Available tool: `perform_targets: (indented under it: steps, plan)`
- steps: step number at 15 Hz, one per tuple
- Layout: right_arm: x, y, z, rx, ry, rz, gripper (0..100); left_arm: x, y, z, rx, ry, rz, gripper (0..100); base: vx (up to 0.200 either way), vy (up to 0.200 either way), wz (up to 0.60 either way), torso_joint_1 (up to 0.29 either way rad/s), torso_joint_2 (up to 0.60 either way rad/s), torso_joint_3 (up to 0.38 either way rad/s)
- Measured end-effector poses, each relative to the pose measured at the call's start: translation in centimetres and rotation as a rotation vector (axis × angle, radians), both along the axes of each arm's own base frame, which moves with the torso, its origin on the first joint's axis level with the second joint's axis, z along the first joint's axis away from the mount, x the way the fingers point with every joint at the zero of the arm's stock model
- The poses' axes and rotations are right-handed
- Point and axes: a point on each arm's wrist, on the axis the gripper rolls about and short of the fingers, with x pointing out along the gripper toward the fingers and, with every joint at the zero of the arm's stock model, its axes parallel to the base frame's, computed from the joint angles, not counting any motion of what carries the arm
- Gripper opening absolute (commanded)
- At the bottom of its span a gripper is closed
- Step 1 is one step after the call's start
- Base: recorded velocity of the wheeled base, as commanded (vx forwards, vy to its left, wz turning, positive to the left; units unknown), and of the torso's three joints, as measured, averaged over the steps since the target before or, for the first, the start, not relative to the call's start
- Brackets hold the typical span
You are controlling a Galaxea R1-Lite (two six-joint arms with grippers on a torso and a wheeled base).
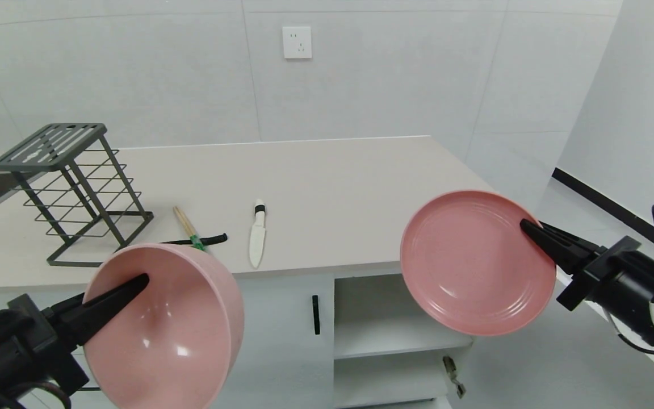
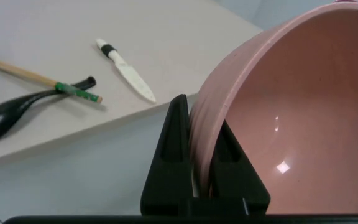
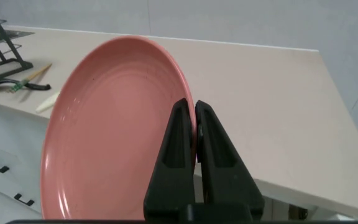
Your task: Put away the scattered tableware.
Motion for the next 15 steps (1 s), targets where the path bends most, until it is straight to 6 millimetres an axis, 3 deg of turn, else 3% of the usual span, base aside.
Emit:
perform_targets:
  steps: [15]
  plan:
    - [0.1,0.2,-1.3,-0.020,0.061,0.008,0,0.8,-0.2,-1.3,0.080,0.043,0.003,0,0.000,0.000,0.00,-0.198,0.48,0.275]
